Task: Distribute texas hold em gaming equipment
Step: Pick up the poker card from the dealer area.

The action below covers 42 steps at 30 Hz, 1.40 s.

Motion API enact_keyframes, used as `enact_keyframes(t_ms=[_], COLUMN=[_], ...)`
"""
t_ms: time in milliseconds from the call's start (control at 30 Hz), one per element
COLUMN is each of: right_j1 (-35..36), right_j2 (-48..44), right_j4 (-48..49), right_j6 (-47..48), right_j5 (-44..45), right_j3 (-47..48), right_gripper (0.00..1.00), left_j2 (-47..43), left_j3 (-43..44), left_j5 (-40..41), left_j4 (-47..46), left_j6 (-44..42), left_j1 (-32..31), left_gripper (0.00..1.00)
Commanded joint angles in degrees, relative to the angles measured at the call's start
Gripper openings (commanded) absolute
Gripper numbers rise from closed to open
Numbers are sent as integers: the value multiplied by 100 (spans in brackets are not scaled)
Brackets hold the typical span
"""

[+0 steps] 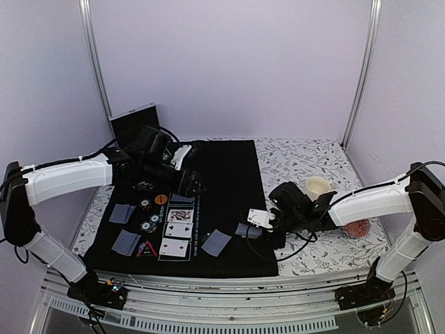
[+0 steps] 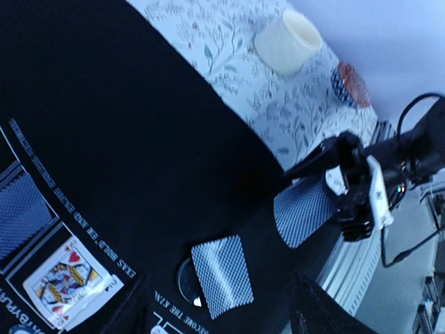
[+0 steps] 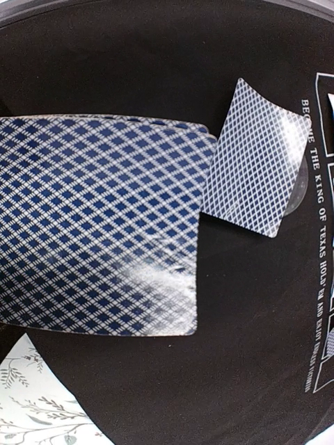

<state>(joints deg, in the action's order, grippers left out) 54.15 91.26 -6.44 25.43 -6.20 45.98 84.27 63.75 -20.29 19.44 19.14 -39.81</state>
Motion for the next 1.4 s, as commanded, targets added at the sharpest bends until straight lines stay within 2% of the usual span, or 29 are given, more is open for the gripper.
enact_keyframes(t_ms=[0,133,300,567,733,1067,1367], right_j1=[69,69,65,68,66,69,67], right_j2=[67,57,55,-58,-138,-213,-311], right_j4=[-92,-192,-319,-449,-467,-463,-481], right_j6=[740,959,973,1059,1046,1051,1073], right_j5=[-104,-110,-92,63,101,138,187], right_j3=[-28,-14,2,-62,-119,-195,-270], right_gripper=[56,56,56,57,56,57,57], left_j2=[533,1146,1956,2579,3016,3337,3420], left_j3=[-11,263,775,1043,1219,1430,1532], left_j5=[-1029,-757,-715,-957,-1110,-1098,-1284], left_j4=[1156,1355,1650,1528,1475,1504,1733], left_j6=[-1079,-1422,-1880,-2048,-2020,-2053,-2103], left_j1=[-75,-196,-263,-350,-427,-481,-502], left_gripper=[67,67,53,54,51,50,37])
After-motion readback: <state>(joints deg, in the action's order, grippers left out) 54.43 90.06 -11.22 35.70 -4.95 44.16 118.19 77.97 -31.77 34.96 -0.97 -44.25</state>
